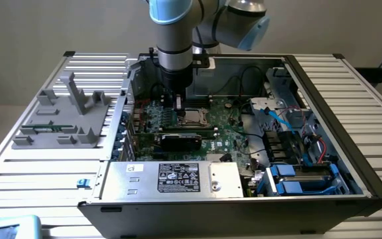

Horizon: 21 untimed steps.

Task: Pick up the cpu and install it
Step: 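Close the cpu cover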

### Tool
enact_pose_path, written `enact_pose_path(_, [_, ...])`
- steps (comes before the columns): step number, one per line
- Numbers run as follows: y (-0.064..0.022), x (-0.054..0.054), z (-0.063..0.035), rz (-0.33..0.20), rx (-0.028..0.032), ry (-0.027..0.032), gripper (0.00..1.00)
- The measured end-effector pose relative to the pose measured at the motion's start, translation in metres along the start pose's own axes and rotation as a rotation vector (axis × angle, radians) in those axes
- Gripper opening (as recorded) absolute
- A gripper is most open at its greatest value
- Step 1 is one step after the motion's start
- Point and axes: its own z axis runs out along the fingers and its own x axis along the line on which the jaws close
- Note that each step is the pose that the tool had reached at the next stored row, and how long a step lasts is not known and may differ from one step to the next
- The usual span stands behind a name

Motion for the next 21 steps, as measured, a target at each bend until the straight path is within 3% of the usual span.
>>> enact_pose_path(12, [-0.0117,0.000,-0.0040,-0.001,-0.0096,0.0003,0.11])
enact_pose_path(21, [-0.0234,0.001,-0.0324,-0.001,-0.0174,0.0011,0.11])
